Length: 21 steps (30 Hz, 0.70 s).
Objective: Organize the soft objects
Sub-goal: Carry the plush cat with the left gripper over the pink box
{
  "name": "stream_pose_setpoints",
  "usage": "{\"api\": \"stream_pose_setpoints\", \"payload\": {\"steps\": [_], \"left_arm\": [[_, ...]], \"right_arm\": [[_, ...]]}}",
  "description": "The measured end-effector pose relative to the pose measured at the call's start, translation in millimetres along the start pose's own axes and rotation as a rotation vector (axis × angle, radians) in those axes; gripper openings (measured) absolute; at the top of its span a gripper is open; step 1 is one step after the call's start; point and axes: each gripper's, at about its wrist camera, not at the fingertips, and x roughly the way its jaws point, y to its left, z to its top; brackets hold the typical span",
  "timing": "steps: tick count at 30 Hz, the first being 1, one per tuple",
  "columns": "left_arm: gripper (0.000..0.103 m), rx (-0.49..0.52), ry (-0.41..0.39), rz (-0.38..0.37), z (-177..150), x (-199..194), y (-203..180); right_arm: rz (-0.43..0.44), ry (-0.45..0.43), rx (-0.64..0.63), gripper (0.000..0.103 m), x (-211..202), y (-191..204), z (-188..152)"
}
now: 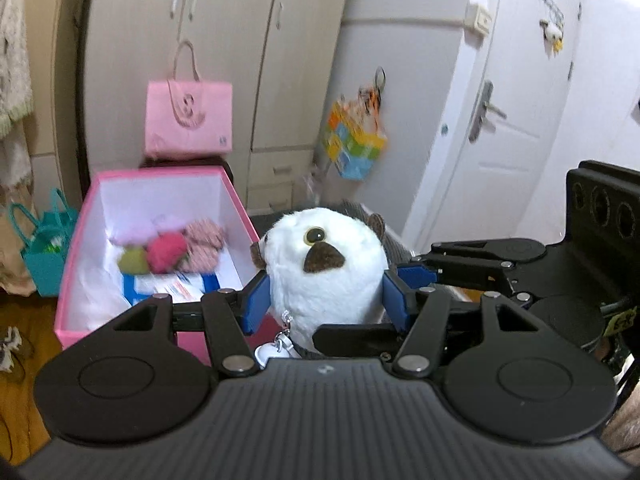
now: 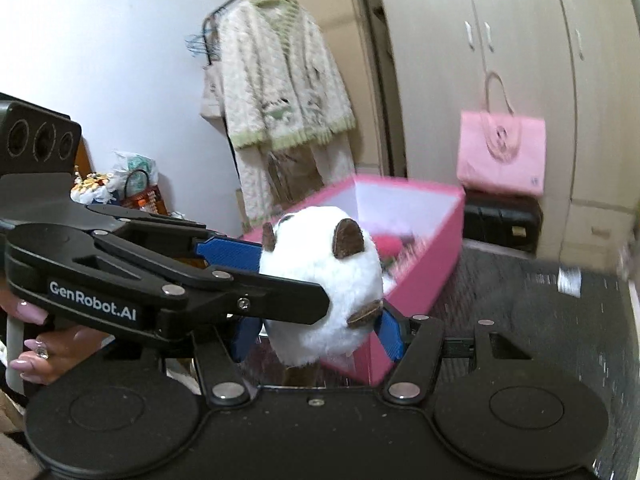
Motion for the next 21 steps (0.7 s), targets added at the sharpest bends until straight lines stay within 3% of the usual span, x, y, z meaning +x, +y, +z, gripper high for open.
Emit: {"api": "stream_pose_setpoints", "payload": {"steps": [11, 16, 21], "left_arm": [[0.058, -0.033, -0.089, 0.052, 35, 7, 42], [0.058, -0.077, -0.149, 0.077, 45, 23, 65], [0.058, -0.11, -0.127, 0.072, 46, 53, 86]], "right_arm": [[0.04, -0.058, -0.019, 0.066, 41, -10, 45], [0.067, -0.128, -0.018, 0.066, 64, -28, 56], [0.037, -0.104, -0.024, 0.066, 92, -44, 58]]}}
